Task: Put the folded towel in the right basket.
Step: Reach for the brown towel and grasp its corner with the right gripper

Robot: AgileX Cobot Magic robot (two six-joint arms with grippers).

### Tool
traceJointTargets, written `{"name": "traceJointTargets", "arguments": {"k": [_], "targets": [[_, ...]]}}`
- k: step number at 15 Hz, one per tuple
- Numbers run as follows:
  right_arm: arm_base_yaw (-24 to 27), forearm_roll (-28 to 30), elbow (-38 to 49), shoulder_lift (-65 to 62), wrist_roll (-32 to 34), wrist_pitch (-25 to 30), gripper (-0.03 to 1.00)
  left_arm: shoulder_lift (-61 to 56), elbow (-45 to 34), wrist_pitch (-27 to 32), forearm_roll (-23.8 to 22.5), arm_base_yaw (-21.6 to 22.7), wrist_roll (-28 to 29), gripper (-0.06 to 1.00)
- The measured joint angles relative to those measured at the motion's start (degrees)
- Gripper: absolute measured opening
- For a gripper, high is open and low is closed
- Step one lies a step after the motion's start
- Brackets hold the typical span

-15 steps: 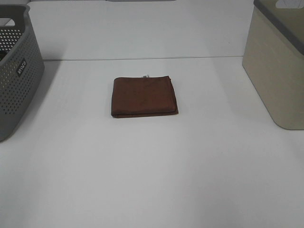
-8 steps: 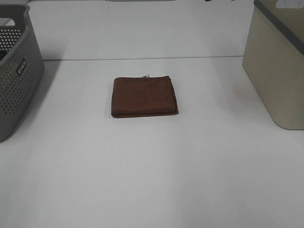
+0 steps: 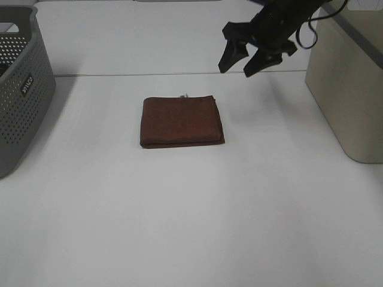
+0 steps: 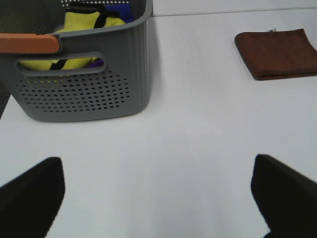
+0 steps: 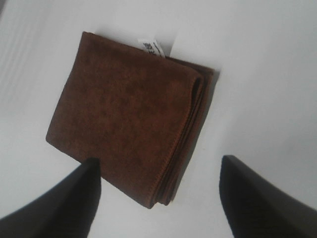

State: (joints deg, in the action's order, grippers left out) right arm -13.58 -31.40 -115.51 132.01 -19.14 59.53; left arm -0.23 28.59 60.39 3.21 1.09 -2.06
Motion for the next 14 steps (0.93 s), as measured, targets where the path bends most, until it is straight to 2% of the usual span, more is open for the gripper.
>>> {"name": "traceJointTargets", "arguments": {"k": [3,6,11,14], "targets": [[1.2,-4.9,-6.1,10.2,1.8,5.8,0.65,0.0,0.0,0.0,0.0,0.0,0.0,0.97],[2.1,-6.7,-12.1,17.0,3.0,8.8,0.65,0.0,0.0,0.0,0.0,0.0,0.0,0.97],[1.7,-9.6,-15.5,21.3,3.3,10.0,0.65,0.0,0.0,0.0,0.0,0.0,0.0,0.97],[-0.7,-11.2,-15.8,22.2,3.3,10.1,0.62,0.0,0.0,0.0,0.0,0.0,0.0,0.97]]}}
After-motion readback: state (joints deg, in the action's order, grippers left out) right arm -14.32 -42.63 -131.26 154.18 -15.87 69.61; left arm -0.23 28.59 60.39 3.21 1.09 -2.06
